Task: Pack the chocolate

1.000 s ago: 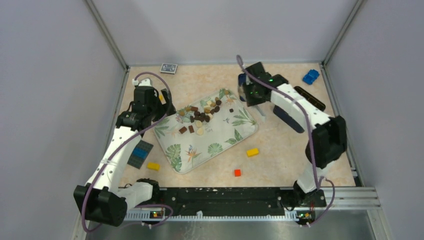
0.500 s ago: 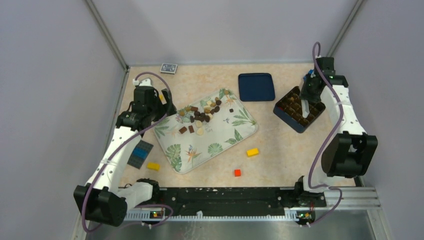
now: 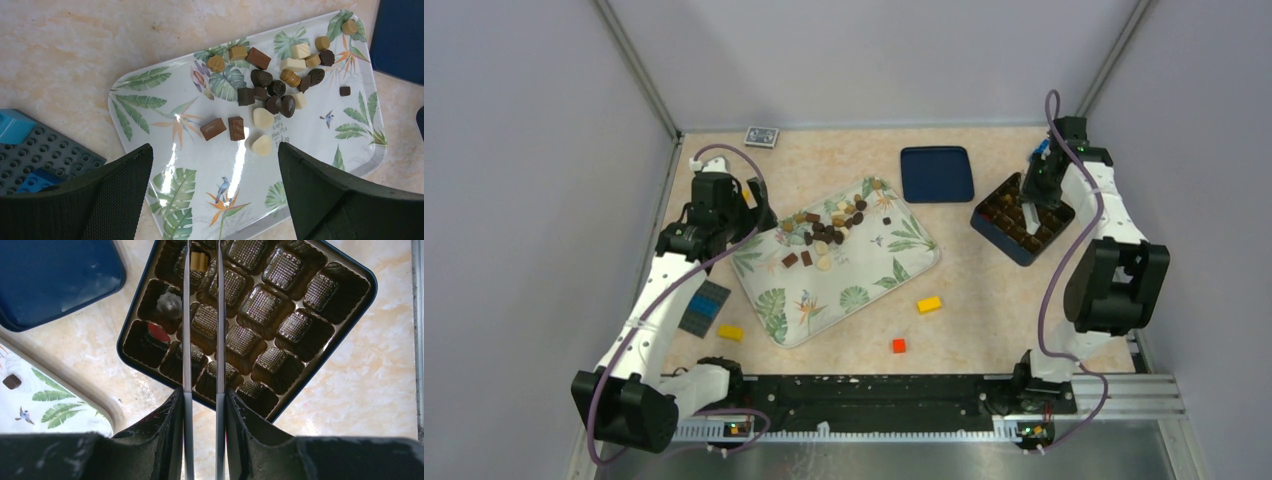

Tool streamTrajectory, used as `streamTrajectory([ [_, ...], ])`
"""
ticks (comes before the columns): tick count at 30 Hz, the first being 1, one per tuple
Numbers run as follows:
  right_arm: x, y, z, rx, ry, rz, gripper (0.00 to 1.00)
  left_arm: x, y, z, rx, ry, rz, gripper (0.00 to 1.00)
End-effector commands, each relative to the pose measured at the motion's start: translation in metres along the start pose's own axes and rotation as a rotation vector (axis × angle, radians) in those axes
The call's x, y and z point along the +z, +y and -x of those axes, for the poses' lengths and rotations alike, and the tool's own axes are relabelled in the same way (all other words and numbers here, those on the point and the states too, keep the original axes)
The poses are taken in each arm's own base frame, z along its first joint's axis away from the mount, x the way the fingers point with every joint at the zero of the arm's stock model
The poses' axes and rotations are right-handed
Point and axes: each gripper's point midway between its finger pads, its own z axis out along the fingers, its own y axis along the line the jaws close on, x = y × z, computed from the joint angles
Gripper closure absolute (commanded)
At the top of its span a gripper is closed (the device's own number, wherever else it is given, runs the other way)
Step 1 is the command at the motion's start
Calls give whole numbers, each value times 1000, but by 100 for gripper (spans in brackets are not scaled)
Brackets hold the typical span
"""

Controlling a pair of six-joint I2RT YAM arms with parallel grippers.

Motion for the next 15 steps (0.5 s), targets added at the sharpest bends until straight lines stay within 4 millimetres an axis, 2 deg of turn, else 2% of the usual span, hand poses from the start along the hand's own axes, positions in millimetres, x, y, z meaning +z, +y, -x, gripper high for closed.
streamTrajectory([
  [1,-2,7,26,11,-84,27,87,-13,-9,24,-12,-82,-39,1],
  [3,2,7,25,12,-81,29,84,-13,-10,23,-11,-79,-41,1],
  [9,3,7,25,13,-86,30,68,-12,-12,24,-13,-79,-49,1],
  [15,0,7,25,11,-90,31,65,-10,-12,23,-15,-71,-51,1],
])
